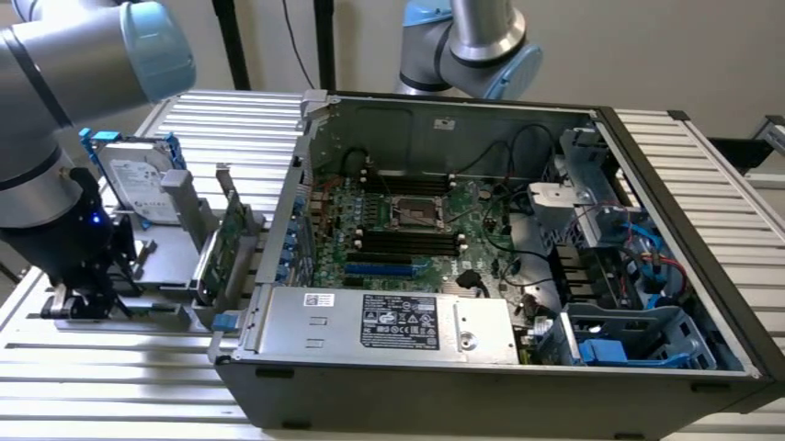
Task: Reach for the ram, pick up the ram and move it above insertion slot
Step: 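Pick up the ram and move it above insertion slot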
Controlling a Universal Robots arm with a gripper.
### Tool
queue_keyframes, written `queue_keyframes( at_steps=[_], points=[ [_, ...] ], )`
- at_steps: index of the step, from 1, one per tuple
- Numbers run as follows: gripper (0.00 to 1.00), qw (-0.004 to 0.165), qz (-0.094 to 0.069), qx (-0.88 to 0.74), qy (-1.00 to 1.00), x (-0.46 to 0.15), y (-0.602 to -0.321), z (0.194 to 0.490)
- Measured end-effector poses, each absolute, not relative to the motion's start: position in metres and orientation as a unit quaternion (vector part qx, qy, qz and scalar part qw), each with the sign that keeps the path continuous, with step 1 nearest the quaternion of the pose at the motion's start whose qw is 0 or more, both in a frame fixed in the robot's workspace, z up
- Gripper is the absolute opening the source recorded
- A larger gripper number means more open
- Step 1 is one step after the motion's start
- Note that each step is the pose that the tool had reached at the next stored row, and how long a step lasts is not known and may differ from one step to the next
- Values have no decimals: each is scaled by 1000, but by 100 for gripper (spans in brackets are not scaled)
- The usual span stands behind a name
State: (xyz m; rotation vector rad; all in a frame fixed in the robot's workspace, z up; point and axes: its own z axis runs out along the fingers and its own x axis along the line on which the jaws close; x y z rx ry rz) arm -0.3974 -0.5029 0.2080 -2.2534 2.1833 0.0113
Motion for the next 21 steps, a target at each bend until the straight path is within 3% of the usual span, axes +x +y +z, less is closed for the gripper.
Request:
queue_keyframes(
  at_steps=[15,17,19,20,21],
  points=[
    [36,3,12,-718,696,-397,-503,198],
    [34,3,12,-718,696,-397,-503,198],
    [22,3,12,-718,696,-397,-503,198],
    [22,3,12,-718,696,-397,-503,198],
    [15,3,12,-718,696,-397,-503,198]
  ],
)
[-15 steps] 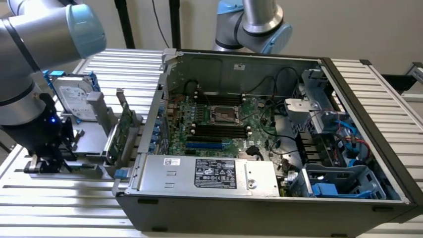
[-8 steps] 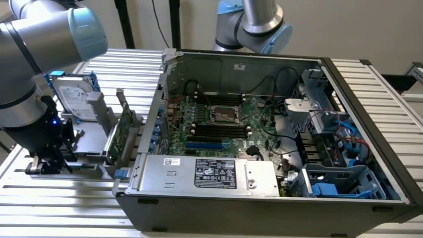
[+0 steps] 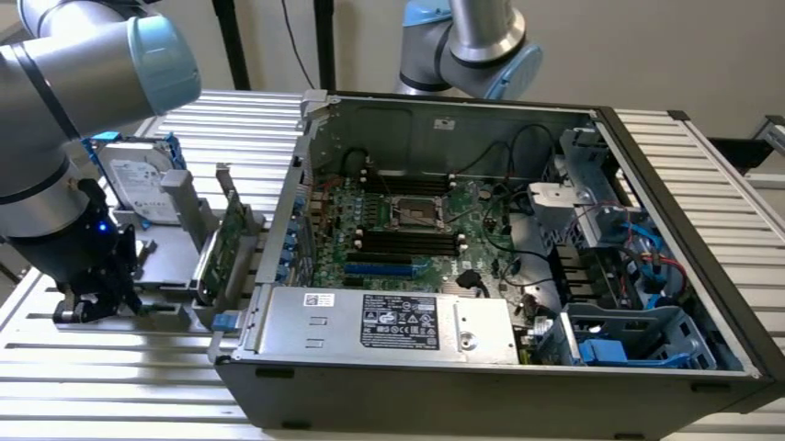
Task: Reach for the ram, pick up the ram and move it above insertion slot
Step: 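Pick up the ram and move it above insertion slot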
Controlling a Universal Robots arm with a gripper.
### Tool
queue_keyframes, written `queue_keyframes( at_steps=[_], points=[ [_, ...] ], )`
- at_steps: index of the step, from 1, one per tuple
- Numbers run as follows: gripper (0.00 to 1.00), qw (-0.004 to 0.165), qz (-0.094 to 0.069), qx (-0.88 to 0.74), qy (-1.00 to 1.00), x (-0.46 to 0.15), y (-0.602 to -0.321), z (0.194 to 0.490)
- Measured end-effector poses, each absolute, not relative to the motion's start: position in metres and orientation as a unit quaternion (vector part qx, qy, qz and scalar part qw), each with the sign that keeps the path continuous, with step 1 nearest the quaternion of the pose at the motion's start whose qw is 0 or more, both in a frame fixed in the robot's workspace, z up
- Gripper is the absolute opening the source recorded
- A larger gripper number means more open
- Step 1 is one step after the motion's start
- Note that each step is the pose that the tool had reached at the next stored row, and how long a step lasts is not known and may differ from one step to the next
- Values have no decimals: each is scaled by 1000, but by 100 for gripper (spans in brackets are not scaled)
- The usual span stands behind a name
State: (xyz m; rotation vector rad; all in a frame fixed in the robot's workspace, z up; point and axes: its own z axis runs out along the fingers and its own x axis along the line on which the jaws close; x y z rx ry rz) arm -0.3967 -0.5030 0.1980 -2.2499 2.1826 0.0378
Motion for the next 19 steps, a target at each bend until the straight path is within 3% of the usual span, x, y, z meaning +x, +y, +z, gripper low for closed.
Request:
queue_keyframes(
  at_steps=[19],
  points=[
    [13,4,12,-718,696,-397,-503,200]
  ],
)
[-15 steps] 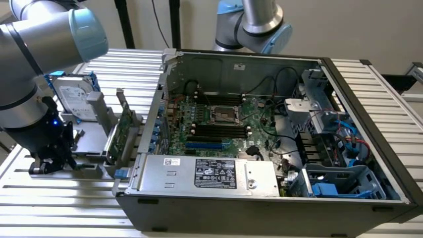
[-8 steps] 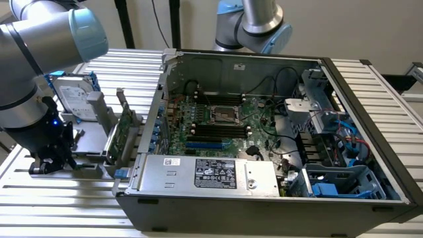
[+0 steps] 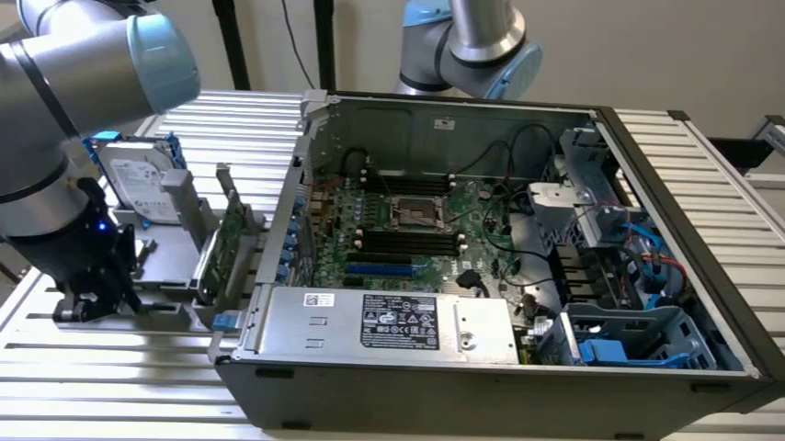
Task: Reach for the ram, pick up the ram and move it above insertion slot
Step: 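Pick up the ram and move it above insertion slot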
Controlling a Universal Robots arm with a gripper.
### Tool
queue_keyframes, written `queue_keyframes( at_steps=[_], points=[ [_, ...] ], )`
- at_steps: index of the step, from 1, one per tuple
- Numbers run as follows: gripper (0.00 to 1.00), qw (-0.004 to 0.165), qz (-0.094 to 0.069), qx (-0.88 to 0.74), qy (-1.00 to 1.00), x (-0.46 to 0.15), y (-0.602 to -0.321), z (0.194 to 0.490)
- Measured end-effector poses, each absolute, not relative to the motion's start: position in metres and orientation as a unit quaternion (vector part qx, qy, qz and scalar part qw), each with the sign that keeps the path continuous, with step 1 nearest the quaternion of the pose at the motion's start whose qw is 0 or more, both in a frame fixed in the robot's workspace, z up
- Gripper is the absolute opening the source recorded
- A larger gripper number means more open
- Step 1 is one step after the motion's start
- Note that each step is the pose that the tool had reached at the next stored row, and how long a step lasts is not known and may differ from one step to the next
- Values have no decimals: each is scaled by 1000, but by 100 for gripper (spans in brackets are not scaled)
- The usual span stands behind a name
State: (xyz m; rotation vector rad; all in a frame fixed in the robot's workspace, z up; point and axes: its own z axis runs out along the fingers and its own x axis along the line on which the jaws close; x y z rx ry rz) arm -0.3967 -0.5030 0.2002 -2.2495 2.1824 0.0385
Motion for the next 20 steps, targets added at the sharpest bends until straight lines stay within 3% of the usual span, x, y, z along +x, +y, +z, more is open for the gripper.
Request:
queue_keyframes(
  at_steps=[10,20],
  points=[
    [13,4,13,-718,696,-397,-503,217],
    [13,5,14,-718,696,-395,-505,260]
  ],
)
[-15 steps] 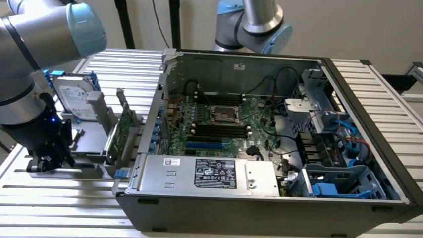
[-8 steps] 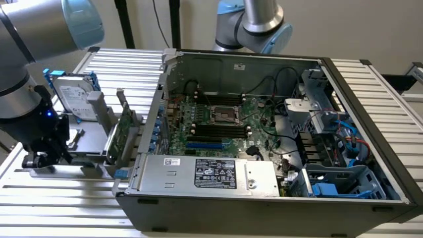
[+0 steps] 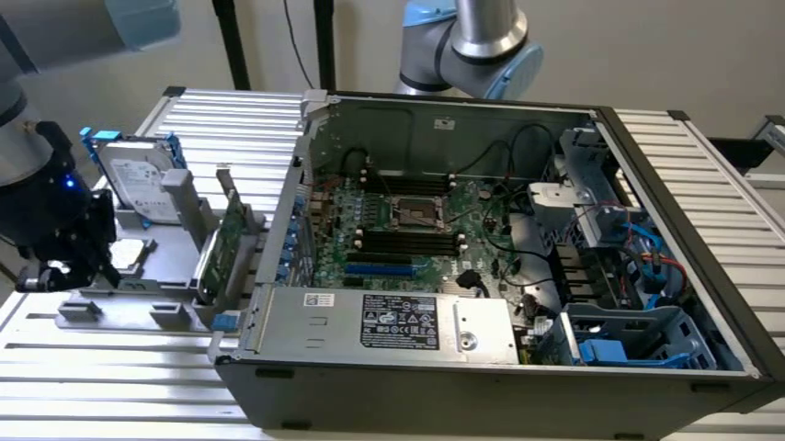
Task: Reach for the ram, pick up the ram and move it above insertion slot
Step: 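Pick up the ram and move it above insertion slot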
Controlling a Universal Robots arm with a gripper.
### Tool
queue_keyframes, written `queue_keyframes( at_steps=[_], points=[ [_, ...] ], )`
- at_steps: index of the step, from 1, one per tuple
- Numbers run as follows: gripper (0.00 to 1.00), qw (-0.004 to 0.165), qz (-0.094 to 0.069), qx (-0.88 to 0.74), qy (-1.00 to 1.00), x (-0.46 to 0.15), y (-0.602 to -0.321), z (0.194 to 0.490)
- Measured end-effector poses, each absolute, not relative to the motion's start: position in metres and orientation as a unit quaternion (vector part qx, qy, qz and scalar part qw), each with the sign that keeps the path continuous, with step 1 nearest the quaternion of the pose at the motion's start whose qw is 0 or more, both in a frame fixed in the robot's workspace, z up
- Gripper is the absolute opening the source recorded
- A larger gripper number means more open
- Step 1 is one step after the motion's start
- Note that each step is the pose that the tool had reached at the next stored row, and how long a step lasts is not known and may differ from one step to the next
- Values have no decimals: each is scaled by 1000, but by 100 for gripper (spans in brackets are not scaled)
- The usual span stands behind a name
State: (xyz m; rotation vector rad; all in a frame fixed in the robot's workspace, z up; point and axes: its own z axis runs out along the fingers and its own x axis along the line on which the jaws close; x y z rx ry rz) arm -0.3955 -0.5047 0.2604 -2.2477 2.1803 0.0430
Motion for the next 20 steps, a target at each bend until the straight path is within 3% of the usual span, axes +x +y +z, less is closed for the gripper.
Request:
queue_keyframes(
  at_steps=[20],
  points=[
    [13,5,18,-718,696,-322,-505,351]
  ],
)
